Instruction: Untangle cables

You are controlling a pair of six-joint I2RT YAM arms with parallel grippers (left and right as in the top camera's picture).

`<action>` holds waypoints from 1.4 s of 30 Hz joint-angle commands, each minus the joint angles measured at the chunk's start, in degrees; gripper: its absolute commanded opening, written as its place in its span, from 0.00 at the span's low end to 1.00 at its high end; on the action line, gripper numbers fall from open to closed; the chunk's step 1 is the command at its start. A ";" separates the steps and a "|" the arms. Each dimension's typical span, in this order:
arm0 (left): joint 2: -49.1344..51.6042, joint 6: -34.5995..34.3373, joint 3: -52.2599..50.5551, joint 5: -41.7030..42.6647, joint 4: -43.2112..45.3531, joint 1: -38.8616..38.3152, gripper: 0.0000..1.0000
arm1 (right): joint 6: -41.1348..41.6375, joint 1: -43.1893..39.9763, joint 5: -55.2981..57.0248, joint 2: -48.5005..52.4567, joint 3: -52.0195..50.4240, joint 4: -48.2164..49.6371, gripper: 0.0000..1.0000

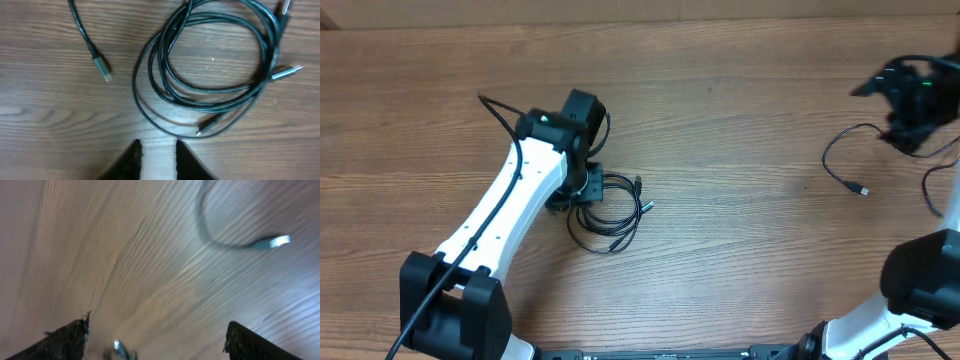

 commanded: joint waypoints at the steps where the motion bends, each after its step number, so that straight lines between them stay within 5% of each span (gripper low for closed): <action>1: 0.13 -0.09 -2.86 -0.33 2.80 -0.11 0.39 | -3.56 6.21 -1.64 0.17 -0.35 -0.44 0.87; 9: 0.13 -4.74 -3.89 -1.77 10.82 0.37 0.55 | -3.10 21.99 -0.48 0.24 -7.82 5.86 0.86; 15: 0.57 -10.75 -3.96 -7.69 15.02 0.68 0.52 | -3.13 29.68 -0.31 0.28 -13.79 10.49 0.93; 18: 1.88 -12.83 -3.98 -9.05 16.26 0.68 0.50 | -3.34 31.69 0.17 0.28 -13.92 13.31 0.78; 19: 3.13 -13.64 -4.00 -9.07 17.16 0.68 0.49 | -2.95 32.50 0.11 0.28 -13.97 14.38 0.58; 20: 3.87 -13.90 -4.00 -9.03 17.59 0.68 0.50 | -2.89 33.14 0.13 0.28 -14.14 14.78 0.53; 26: 10.08 -14.73 -4.00 -8.68 21.90 0.90 0.50 | -2.93 37.55 0.20 0.28 -18.14 17.94 0.54; 42: 16.20 -20.20 -4.00 -7.56 31.74 1.49 0.53 | -2.89 41.92 0.13 0.28 -40.76 44.72 0.67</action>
